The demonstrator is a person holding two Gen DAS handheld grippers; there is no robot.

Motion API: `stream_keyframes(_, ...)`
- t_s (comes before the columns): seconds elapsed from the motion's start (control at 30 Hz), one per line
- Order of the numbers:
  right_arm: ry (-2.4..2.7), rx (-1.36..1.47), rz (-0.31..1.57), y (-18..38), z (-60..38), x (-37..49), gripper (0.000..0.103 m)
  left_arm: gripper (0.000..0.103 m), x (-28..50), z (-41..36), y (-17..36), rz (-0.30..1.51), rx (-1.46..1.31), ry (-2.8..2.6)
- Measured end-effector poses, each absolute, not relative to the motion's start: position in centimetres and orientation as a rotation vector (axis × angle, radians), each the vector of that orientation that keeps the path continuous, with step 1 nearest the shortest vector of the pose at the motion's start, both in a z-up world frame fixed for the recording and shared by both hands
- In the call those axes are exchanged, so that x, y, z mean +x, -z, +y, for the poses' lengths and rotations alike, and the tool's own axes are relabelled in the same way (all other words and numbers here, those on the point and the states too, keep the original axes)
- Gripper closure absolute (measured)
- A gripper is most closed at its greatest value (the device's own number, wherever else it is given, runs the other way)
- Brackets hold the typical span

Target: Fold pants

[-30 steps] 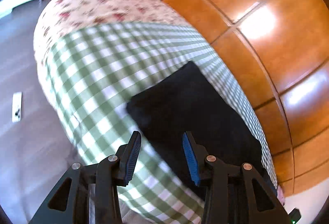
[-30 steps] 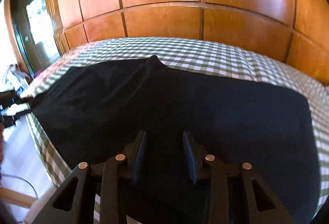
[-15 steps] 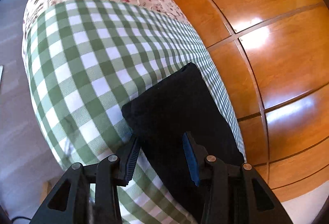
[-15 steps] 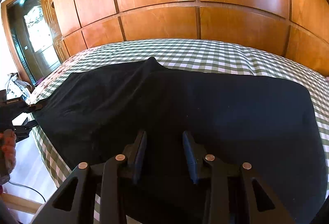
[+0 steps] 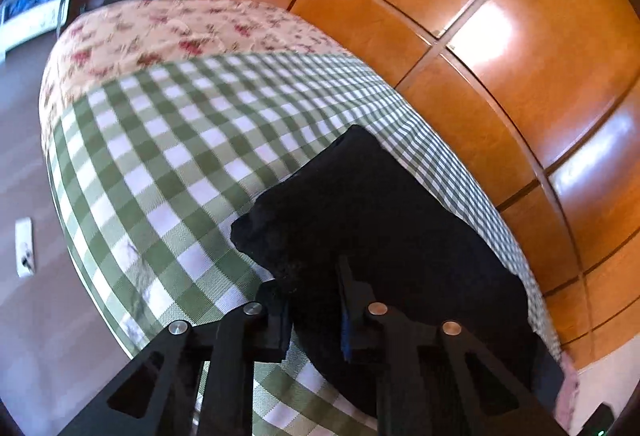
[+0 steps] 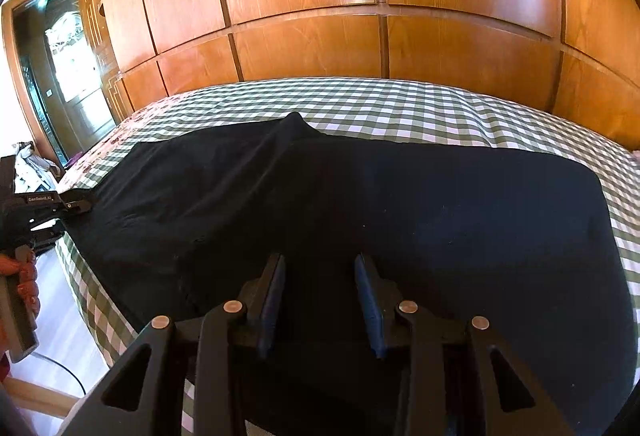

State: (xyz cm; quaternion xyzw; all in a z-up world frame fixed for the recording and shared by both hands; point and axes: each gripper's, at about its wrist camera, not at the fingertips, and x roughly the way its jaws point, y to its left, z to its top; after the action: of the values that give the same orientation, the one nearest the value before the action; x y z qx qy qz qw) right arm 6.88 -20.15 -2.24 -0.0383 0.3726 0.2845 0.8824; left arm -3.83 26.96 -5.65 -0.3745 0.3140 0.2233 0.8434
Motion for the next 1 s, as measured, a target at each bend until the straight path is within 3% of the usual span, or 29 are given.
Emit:
stream_keyframes(0.53, -0.605, -0.020, 0.813, 1.8, -21.0, 7.6, 0.065, 0.089, -4.2, 23.3, 1.1, 0.582, -0.592, -0.452)
stream_keyframes(0.7, -0.638, 0.019, 0.816, 0.7, -22.5, 7.6, 0.053, 0.089, -4.2, 21.4, -0.7, 0.560, -0.553, -0.422)
stream_keyframes(1.0, -0.614, 0.077, 0.836, -0.3, -26.5, 7.6, 0.052, 0.089, -3.6, 17.4, -5.3, 0.466, -0.529, -0.315)
